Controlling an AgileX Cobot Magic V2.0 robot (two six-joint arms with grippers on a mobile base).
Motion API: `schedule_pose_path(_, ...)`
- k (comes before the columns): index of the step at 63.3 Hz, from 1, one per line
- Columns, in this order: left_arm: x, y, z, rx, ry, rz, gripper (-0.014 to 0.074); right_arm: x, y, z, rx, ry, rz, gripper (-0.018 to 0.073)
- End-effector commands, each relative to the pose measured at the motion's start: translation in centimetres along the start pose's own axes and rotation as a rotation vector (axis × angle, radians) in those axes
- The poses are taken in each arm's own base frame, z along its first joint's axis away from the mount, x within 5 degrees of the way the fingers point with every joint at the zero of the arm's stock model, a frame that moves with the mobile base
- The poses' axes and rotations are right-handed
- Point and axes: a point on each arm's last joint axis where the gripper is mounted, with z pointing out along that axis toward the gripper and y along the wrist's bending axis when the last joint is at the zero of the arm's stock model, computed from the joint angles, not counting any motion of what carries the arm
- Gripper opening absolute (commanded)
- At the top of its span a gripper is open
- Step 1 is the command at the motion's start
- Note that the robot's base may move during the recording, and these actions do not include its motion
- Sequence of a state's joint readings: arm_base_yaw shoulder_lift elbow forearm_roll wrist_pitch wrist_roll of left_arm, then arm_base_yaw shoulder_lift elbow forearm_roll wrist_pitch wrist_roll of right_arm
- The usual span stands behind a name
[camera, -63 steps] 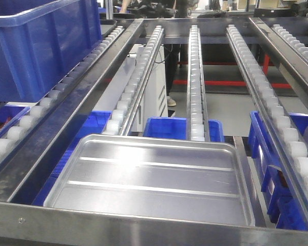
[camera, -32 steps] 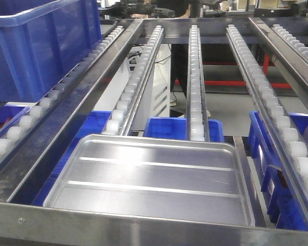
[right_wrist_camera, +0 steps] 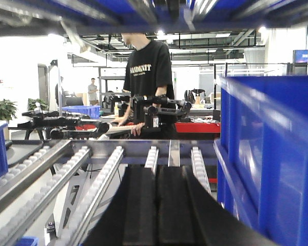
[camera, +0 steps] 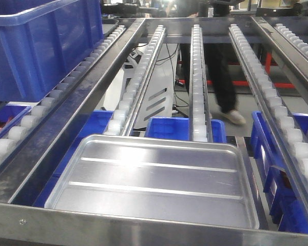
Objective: Grab silver tray and stack on right shelf
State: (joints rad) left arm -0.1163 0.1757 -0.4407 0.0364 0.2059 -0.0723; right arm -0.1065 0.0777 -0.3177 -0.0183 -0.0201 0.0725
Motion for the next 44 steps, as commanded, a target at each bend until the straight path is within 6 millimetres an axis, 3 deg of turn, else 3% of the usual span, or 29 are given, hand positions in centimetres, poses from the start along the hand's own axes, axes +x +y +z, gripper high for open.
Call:
schedule_pose_path(1, -3.6, -0.3, 1.3, 0.024, -0.005, -0.026, -0.0092, -3.0, 0.2, 1.6, -0.008, -0.042, -0.017, 0.0050)
schedule_pose_path(8, -5.9, -0.9, 4.1, 0.078, 0.111, -0.057, -0.0090, -3.9, 0.5, 4.2, -0.034, 0.060, -0.007, 0.0050)
schedule_pose_path(17, -6.1, -2.6, 8.1, 0.186, 0.265, -0.043, -0.0086, -4.0, 1.3, 6.9, -0.112, 0.196, 0.014, 0.0111)
schedule_pose_path(22, -5.2, -4.2, 10.1, 0.270, 0.346, -0.002, 0.0006, -3.8, 2.2, 7.9, -0.180, 0.269, 0.025, 0.0202)
schedule_pose_path(32, -2.9, -7.5, 12.2, 0.410, 0.499, 0.029, 0.0305, -2.6, 4.7, 9.1, -0.360, 0.439, 0.052, 0.0414)
schedule_pose_path(38, -1.3, -9.6, 12.9, 0.484, 0.583, 0.005, 0.0326, -0.9, 6.8, 9.4, -0.470, 0.579, 0.105, 0.0474)
schedule_pose_path(44, -0.2, -11.0, 13.3, 0.530, 0.640, -0.004, 0.0326, 0.7, 8.7, 9.5, -0.546, 0.705, 0.140, 0.0478)
